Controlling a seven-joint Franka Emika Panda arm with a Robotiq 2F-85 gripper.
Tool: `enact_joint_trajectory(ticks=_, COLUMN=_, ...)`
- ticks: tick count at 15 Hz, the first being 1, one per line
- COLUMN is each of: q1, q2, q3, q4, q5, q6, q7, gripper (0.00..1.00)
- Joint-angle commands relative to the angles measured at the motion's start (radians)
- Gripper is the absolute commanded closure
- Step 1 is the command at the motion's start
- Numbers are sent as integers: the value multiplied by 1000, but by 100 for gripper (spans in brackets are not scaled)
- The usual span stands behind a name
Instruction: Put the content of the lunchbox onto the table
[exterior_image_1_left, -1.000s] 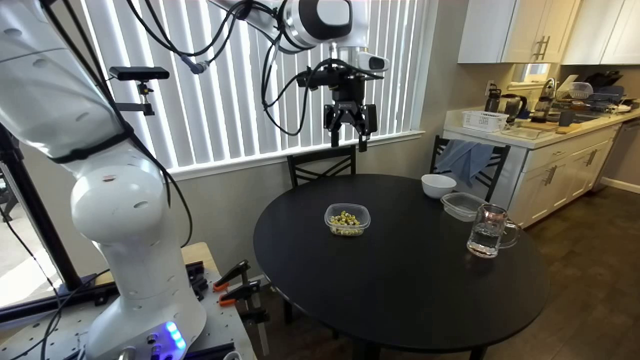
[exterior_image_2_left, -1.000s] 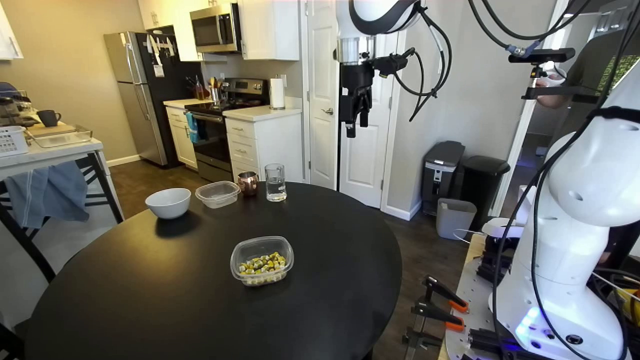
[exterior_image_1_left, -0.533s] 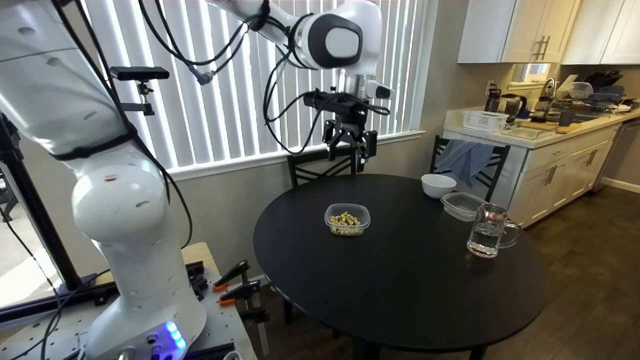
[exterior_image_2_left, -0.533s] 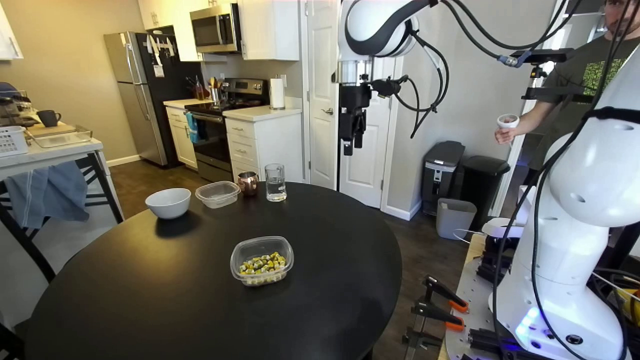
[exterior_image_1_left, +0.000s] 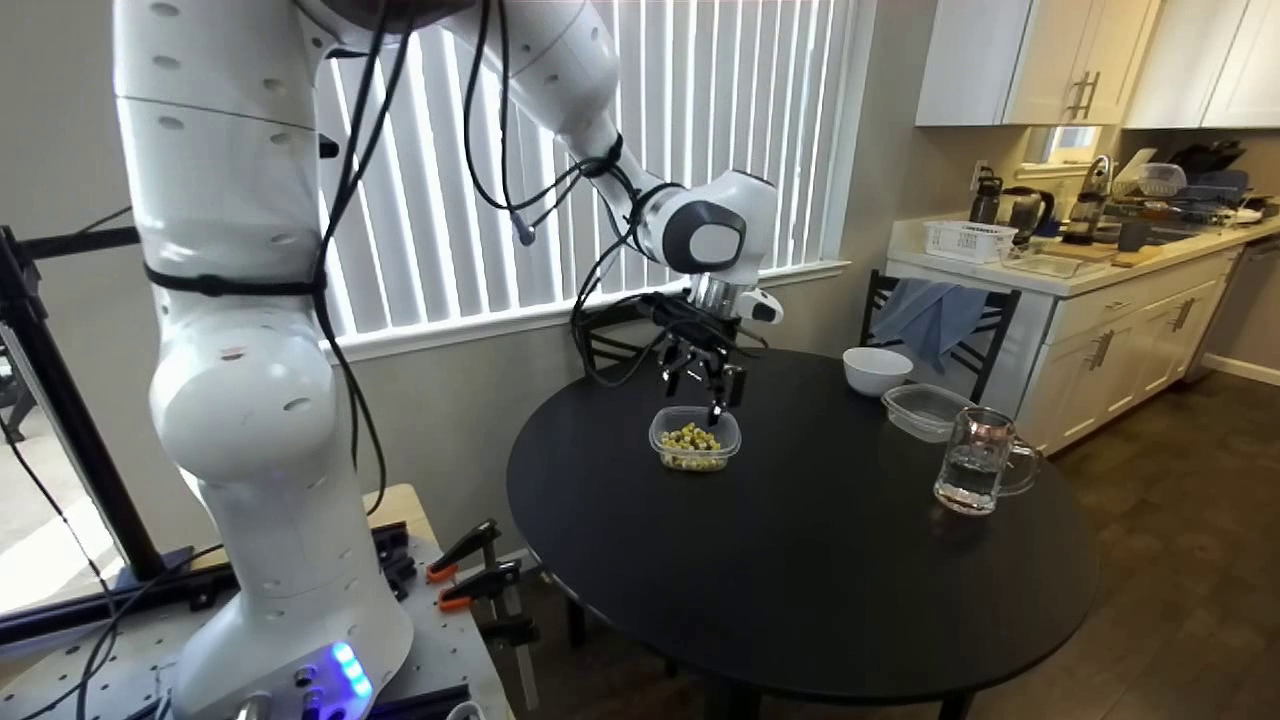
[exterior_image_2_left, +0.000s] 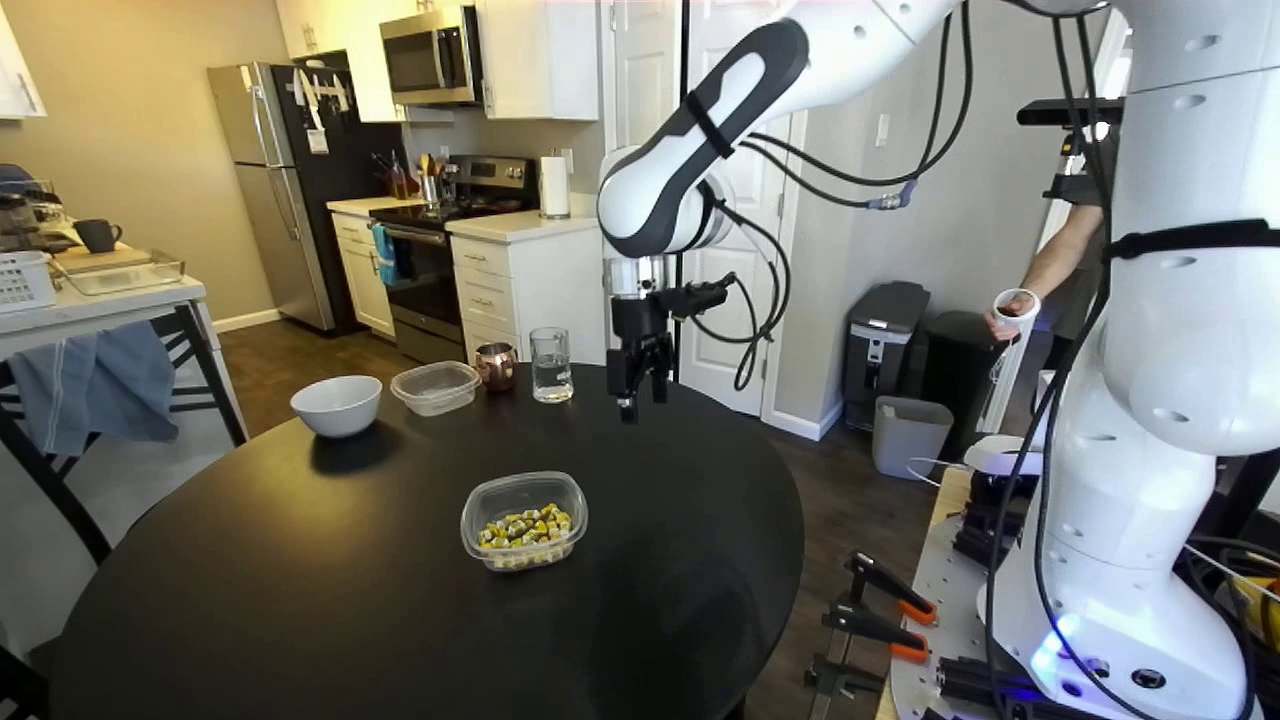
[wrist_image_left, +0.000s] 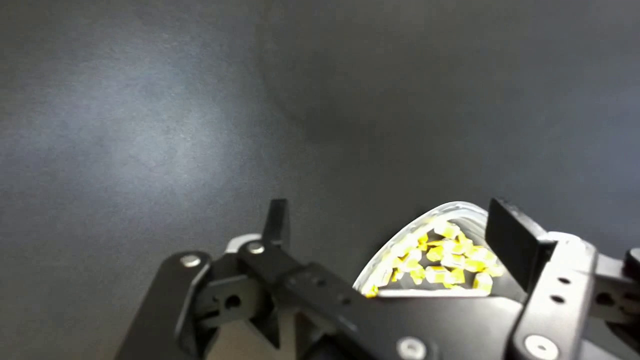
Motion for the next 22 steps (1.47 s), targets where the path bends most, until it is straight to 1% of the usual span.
enact_joint_trajectory(ticks=1, q1=17, q2=146, q3=2, q4=64, q5=-59, q6=74, q7=238, gripper=0)
enact_joint_trajectory(ticks=3, q1=23, q2=190, q3=-18, q4=69, q5=-83, q6=73, q7=344, gripper=0)
enact_joint_trajectory(ticks=5, q1=14, q2=210, q3=-40, q4=57, q5=-90, q6=73, q7=416, gripper=0)
enact_joint_trajectory(ticks=8, q1=-3, q2=218, q3=-69, q4=38, q5=-80, q6=79, q7=460, gripper=0)
enact_joint_trajectory(ticks=12, q1=-15, q2=192, q3=-91, q4=8, q5=-59, q6=163, q7=524, gripper=0)
enact_joint_trajectory(ticks=14, q1=0, q2=210, q3=-98, q4=18, q5=-76, q6=197, q7=569, gripper=0)
enact_joint_trajectory(ticks=15, q1=3, q2=226, q3=-92, q4=45, q5=-73, q6=183, q7=574, gripper=0)
enact_joint_trajectory(ticks=16, q1=-3, q2=236, q3=-72, q4=74, q5=-65, q6=156, q7=535, gripper=0)
enact_joint_trajectory(ticks=18, q1=6, q2=243, q3=-44, q4=111, q5=-64, q6=145, q7=510, gripper=0)
enact_joint_trajectory(ticks=22, q1=50, q2=273, q3=-14, q4=187, q5=-91, q6=151, q7=526, gripper=0)
